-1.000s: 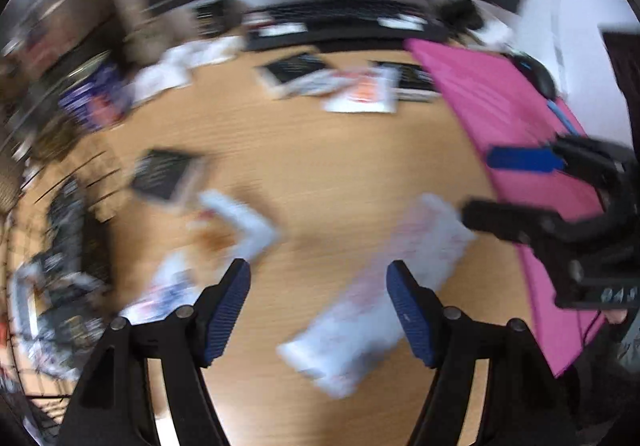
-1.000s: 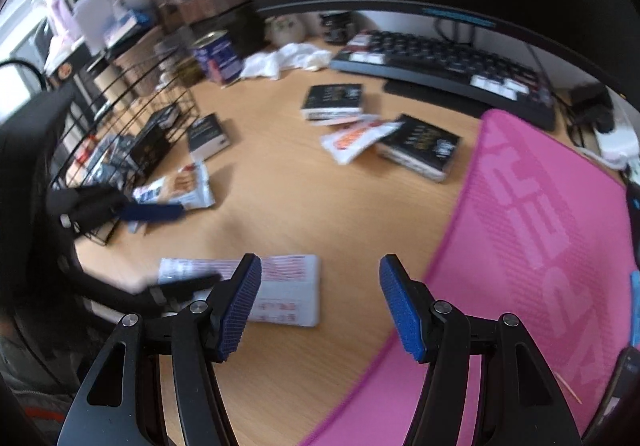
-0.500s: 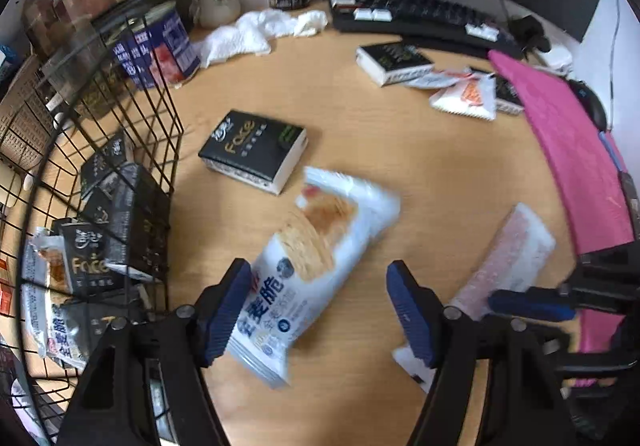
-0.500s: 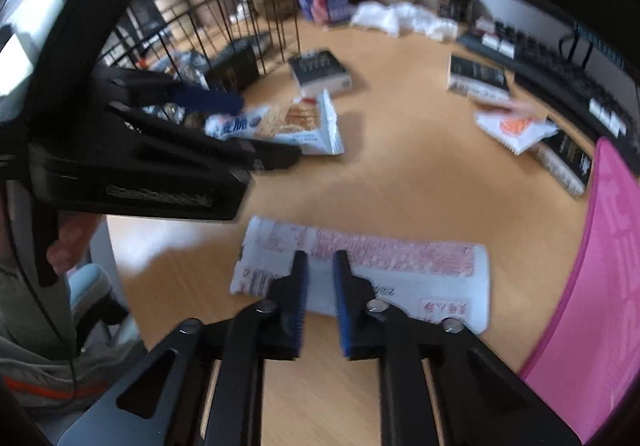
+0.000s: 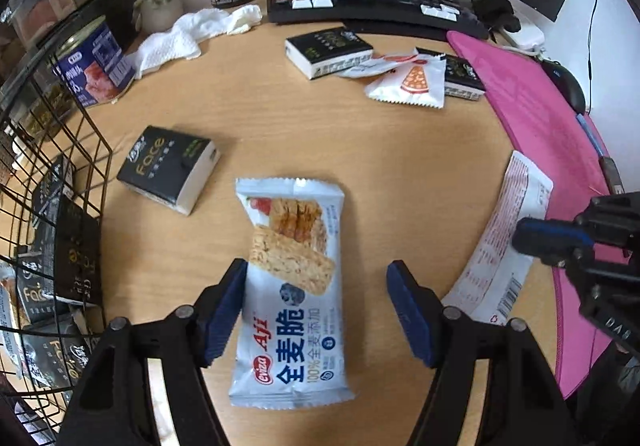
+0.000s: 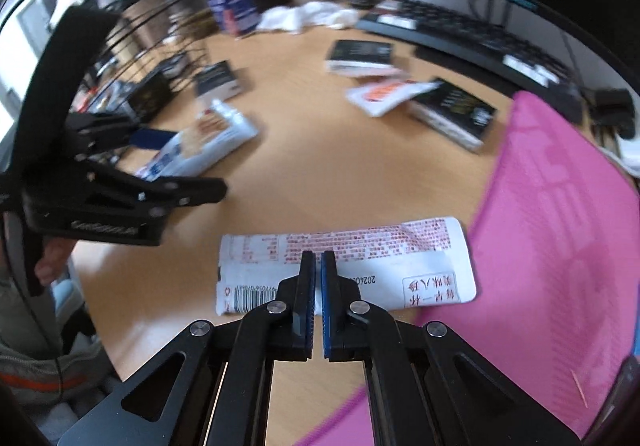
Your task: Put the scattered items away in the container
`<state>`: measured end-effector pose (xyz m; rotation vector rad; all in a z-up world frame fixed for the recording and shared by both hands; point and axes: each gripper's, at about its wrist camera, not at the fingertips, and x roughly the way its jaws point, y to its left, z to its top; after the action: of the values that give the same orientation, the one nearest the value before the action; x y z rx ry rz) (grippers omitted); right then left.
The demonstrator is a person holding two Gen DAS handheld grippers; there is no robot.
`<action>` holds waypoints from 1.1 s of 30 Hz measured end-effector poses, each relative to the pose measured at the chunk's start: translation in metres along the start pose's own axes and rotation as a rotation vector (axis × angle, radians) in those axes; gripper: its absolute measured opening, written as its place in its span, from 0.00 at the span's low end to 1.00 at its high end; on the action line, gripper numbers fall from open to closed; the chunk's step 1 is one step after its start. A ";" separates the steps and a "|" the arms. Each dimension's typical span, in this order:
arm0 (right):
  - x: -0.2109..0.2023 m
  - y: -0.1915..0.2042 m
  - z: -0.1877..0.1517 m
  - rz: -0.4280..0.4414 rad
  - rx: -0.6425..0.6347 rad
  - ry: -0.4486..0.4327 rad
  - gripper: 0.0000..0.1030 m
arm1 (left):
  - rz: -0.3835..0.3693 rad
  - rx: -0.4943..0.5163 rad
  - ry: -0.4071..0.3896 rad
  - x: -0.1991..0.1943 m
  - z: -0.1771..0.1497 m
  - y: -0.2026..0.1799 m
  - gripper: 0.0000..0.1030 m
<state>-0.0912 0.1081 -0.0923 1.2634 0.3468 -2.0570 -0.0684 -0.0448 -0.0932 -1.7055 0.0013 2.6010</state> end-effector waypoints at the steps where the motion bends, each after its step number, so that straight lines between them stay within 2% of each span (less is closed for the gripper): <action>1: -0.004 -0.003 0.000 -0.002 0.009 -0.006 0.00 | 0.003 0.005 -0.007 -0.003 0.000 -0.002 0.72; 6: -0.018 -0.024 -0.004 -0.054 0.049 -0.009 0.00 | 0.007 0.058 -0.020 -0.012 0.003 -0.020 0.72; 14: -0.016 -0.045 -0.021 -0.092 0.103 0.022 0.00 | -0.020 0.134 -0.007 0.001 0.008 -0.055 0.73; 21: 0.002 -0.033 0.011 -0.080 0.066 -0.011 0.03 | -0.053 0.138 0.008 0.000 0.004 -0.061 0.72; 24: 0.009 -0.026 0.024 -0.071 0.051 -0.019 0.03 | -0.027 0.115 0.008 0.001 0.003 -0.050 0.72; 27: 0.007 -0.024 0.029 -0.063 0.075 -0.043 0.12 | -0.006 0.078 0.005 -0.001 0.001 -0.034 0.72; 29: 0.004 -0.021 0.030 -0.078 0.095 -0.064 0.26 | -0.016 0.053 0.002 -0.004 -0.001 -0.024 0.72; 31: 0.004 -0.014 0.031 -0.058 0.095 -0.078 0.57 | -0.007 0.052 -0.002 -0.005 -0.003 -0.020 0.72; 33: 0.003 -0.007 0.031 -0.020 0.090 -0.090 0.63 | 0.003 0.050 -0.004 -0.007 -0.005 -0.016 0.72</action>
<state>-0.1177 0.0953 -0.0807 1.2192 0.2293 -2.1599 -0.0610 -0.0287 -0.0888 -1.6853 0.0680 2.5837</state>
